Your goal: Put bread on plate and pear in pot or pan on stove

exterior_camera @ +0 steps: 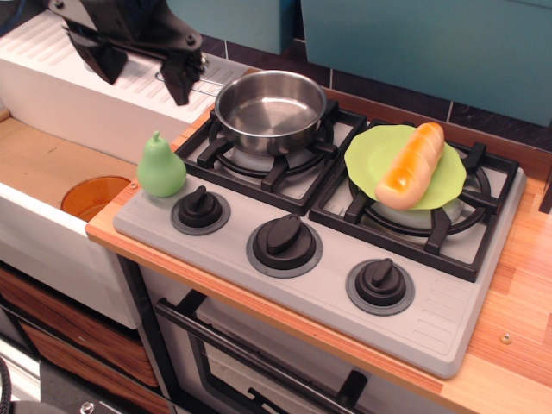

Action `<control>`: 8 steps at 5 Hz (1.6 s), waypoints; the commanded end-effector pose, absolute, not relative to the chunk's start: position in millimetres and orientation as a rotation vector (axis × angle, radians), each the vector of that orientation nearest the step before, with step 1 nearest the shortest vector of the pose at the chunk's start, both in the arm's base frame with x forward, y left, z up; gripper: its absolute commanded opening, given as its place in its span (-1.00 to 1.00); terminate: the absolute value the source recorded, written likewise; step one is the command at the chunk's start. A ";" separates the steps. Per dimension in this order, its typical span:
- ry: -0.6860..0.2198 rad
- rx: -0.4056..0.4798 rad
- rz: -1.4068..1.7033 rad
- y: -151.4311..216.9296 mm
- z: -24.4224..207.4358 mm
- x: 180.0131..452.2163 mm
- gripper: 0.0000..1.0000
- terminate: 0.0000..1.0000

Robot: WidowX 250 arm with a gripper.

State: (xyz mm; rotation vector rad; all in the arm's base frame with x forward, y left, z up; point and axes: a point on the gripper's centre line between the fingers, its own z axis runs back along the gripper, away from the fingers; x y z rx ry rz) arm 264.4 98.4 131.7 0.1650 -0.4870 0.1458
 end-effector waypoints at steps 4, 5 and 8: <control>-0.565 0.071 0.156 125.6 76.0 267.8 1.00 -1.00; -0.573 0.059 0.164 128.0 65.6 263.4 1.00 -1.00; -0.604 0.027 0.177 124.3 37.0 256.4 1.00 -1.00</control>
